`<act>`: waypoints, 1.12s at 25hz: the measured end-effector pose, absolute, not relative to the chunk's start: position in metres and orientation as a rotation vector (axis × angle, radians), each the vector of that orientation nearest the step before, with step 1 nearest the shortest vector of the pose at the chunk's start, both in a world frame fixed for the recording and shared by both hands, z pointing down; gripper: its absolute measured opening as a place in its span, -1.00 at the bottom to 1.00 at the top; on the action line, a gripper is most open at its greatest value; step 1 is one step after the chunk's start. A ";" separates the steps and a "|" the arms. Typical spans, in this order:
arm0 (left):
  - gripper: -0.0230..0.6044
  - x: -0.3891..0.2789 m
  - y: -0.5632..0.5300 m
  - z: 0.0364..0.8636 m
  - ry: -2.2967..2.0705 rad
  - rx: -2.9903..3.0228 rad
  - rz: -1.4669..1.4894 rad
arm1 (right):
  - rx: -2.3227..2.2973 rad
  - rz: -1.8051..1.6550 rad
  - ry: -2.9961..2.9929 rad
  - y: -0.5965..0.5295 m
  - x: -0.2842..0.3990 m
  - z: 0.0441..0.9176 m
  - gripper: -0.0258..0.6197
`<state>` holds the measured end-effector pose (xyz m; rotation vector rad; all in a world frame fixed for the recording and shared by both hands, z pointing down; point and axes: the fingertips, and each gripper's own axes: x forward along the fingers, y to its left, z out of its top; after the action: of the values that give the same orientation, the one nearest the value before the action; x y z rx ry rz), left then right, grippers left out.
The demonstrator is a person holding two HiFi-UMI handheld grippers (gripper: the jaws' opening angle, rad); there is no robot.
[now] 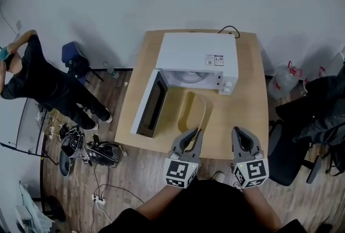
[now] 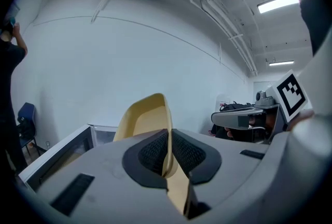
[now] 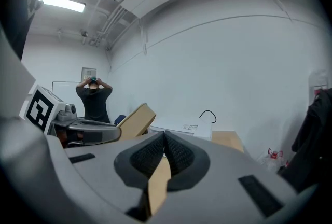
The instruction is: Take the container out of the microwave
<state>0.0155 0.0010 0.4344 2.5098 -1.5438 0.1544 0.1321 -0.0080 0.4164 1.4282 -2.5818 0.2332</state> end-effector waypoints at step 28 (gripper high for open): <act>-0.84 0.010 -0.016 0.430 -1.551 2.526 0.197 | 1.512 0.117 -2.524 -0.026 0.152 0.401 -0.73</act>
<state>0.0097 -0.0164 0.4298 2.5261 -1.5507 0.1966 0.1521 -0.0264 0.4007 1.5121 -2.5245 0.1174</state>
